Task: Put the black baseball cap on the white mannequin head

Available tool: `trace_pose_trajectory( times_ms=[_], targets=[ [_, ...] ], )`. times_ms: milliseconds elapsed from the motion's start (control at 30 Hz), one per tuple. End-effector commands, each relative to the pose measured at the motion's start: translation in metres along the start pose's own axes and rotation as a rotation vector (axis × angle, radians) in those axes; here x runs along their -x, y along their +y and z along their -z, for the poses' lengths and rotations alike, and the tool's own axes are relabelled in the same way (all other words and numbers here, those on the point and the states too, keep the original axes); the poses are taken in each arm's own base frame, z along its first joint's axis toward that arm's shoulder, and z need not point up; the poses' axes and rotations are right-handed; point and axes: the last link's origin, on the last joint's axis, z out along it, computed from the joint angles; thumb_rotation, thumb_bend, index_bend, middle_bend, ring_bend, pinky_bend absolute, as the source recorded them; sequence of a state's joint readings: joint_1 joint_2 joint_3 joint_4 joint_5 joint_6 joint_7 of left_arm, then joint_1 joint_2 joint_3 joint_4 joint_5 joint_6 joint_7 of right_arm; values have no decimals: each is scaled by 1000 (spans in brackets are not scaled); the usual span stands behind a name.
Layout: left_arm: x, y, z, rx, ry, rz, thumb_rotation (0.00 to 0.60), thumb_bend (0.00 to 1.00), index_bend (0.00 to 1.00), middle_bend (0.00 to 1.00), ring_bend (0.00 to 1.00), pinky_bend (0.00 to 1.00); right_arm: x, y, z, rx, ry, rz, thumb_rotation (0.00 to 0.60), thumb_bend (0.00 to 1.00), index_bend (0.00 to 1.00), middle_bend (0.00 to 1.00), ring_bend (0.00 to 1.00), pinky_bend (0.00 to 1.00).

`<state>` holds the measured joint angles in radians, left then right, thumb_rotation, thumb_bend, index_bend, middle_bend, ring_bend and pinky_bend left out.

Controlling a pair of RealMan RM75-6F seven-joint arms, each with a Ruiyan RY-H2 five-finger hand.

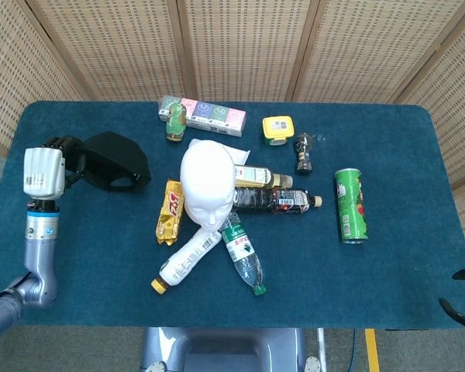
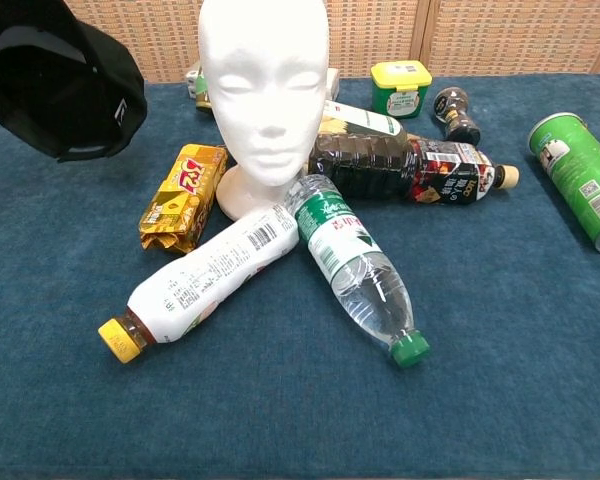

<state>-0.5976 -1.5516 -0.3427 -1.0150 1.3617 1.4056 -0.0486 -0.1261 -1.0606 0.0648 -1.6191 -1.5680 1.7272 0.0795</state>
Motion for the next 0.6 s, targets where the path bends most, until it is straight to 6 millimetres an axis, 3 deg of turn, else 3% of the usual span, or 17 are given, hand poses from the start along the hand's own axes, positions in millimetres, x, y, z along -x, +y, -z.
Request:
trace_pose_trajectory(
  times_ms=[33,333,600],
  targets=[
    [-13,3,-7,17,39,-14,600,575,750,545,501,787,0,0,0,-1,1,-2,600,116,467,464,476,484],
    [-33,20,-28,27,125,-2,600,573,750,545,502,787,1,1,0,-3,0,-9,600,116,467,464,476,484],
    [-38,51,-59,42,182,26,600,572,750,545,501,787,1,3,1,4,1,-12,600,116,467,464,476,485]
  ],
)
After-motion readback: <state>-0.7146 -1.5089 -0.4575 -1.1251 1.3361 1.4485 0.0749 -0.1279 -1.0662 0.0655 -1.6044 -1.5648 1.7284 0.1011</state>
